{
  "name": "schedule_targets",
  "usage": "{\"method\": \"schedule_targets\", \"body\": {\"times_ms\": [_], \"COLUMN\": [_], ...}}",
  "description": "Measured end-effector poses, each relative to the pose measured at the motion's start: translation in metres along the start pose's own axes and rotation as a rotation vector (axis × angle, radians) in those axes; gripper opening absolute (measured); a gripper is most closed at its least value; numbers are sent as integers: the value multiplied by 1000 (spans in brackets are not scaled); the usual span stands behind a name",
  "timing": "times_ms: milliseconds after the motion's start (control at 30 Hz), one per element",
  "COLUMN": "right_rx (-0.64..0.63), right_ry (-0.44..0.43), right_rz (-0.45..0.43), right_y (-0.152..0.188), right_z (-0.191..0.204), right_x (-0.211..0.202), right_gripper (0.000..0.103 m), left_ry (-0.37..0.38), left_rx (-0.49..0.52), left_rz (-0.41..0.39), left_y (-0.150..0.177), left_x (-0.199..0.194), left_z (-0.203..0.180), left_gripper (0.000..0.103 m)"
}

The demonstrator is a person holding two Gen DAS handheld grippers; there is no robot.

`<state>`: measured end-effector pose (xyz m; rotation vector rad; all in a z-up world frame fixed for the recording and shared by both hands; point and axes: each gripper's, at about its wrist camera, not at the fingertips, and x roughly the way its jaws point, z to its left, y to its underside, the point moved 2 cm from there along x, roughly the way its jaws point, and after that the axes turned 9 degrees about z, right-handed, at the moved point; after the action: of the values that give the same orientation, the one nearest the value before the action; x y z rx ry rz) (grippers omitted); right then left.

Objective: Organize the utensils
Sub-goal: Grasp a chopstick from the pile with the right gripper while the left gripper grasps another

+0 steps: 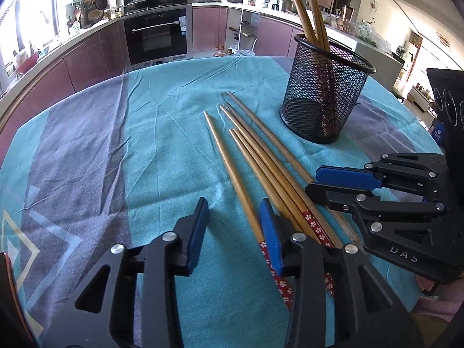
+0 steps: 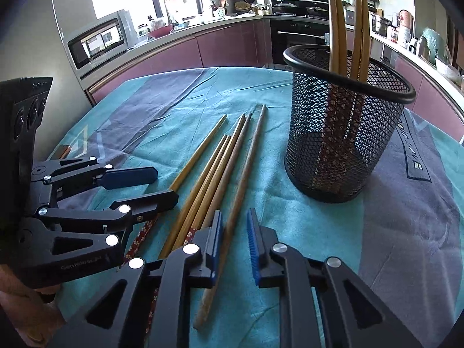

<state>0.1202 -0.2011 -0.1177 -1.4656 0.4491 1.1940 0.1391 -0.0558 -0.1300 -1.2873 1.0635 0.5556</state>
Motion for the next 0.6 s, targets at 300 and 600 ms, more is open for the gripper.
{"method": "schedule_targets", "body": {"times_ms": [300,600], "right_rx": [58,37], "right_ry": [-42,-38], "right_rz": [5,22], "right_y": [12,19], "right_z": [-11,-12], "right_x": [-8,-15], "right_gripper": [7,9], "left_ry": [37,14], "left_rx": [-78,-48], "left_rz": [2,10], "left_y": [4,2], "left_x": [-2,-3], "left_z": [10,6], "left_gripper": [9,24]}}
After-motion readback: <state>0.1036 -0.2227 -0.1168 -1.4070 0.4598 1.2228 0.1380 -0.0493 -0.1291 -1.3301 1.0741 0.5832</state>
